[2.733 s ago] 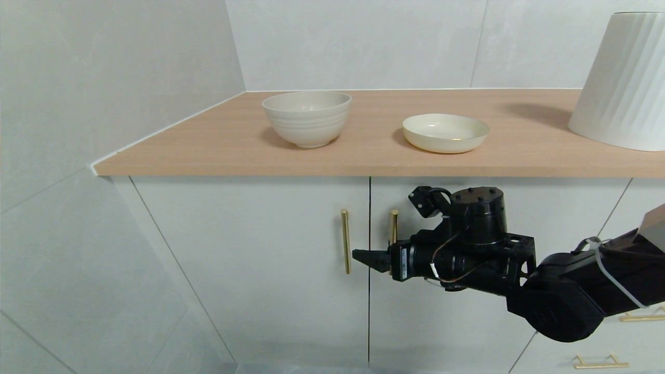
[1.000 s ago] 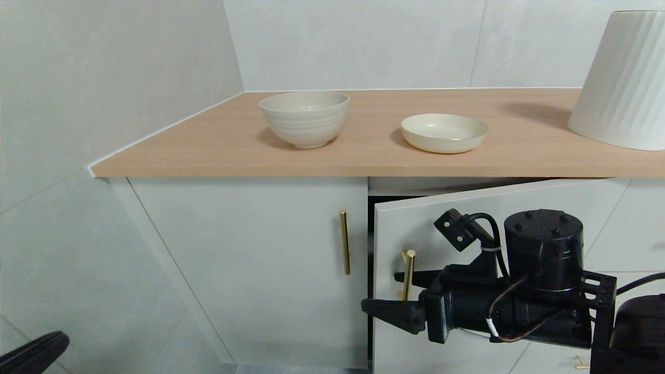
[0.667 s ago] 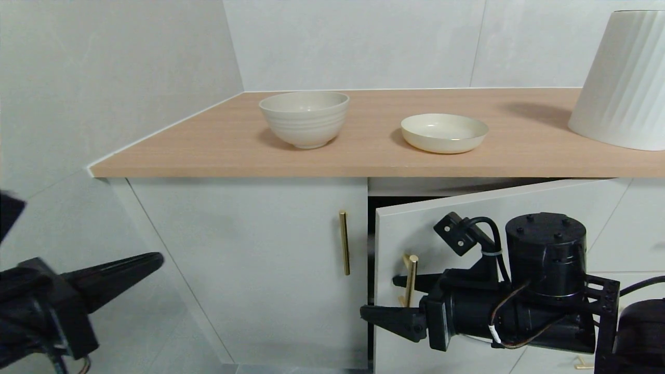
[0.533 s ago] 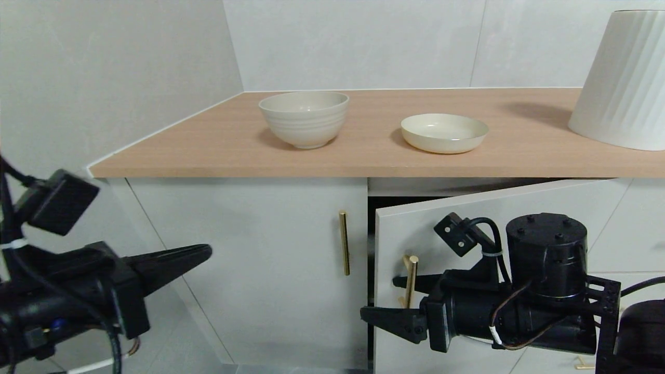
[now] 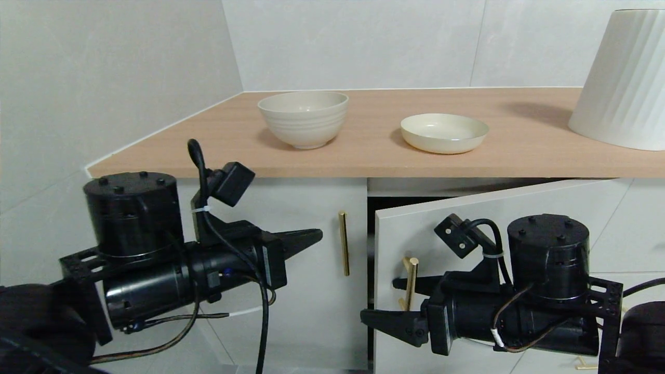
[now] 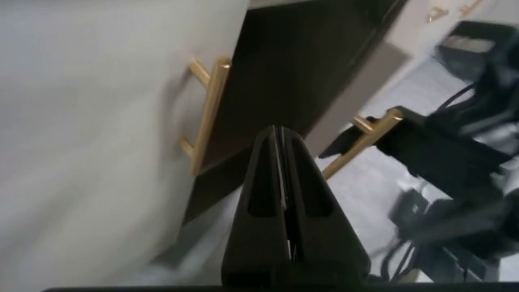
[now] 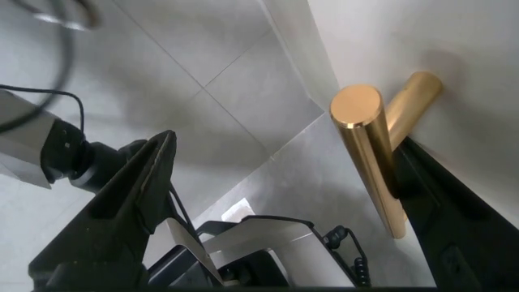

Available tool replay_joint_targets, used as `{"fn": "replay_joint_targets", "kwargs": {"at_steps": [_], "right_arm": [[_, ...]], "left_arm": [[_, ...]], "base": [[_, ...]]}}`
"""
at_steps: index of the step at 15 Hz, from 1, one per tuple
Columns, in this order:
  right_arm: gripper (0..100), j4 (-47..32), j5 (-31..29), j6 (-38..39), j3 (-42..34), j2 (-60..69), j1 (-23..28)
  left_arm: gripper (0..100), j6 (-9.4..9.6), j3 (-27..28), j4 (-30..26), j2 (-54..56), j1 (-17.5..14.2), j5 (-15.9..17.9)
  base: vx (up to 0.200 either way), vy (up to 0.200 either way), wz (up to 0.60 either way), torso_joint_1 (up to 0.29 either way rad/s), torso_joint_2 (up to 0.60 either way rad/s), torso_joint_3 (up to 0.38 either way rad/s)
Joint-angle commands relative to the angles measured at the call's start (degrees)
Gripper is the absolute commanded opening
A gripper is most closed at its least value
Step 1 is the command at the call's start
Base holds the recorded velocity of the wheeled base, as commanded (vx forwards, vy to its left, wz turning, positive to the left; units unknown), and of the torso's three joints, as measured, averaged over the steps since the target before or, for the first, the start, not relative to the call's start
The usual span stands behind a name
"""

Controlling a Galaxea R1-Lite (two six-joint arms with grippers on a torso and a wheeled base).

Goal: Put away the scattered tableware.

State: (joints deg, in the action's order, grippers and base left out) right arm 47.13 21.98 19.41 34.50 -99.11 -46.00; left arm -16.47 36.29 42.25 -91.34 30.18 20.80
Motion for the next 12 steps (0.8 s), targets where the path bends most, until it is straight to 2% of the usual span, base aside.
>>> {"fn": "replay_joint_targets", "kwargs": {"at_steps": [1, 4, 9, 12], "right_arm": [[100, -0.02, 0.08, -0.07, -0.13, -0.12, -0.24], [100, -0.02, 0.08, -0.07, -0.22, -0.38, -0.32], [100, -0.02, 0.08, -0.07, -0.40, -0.29, -0.67], [100, -0.02, -0.01, -0.16, -0.75, -0.12, -0.94]], "left_arm": [[0, -0.05, 1.24, 0.20, -4.63, 0.31, 1.09], [0, 0.65, 1.59, 1.08, -6.83, 0.40, 1.53], [0, 0.82, 7.13, 4.68, -13.77, 3.92, 1.26], [0, 0.82, 8.27, 5.65, -16.06, 4.62, 1.35]], "base": [[0.000, 0.000, 0.00, 0.000, 0.00, 0.000], [0.000, 0.000, 0.00, 0.000, 0.00, 0.000], [0.000, 0.000, 0.00, 0.000, 0.00, 0.000], [0.000, 0.000, 0.00, 0.000, 0.00, 0.000]]}}
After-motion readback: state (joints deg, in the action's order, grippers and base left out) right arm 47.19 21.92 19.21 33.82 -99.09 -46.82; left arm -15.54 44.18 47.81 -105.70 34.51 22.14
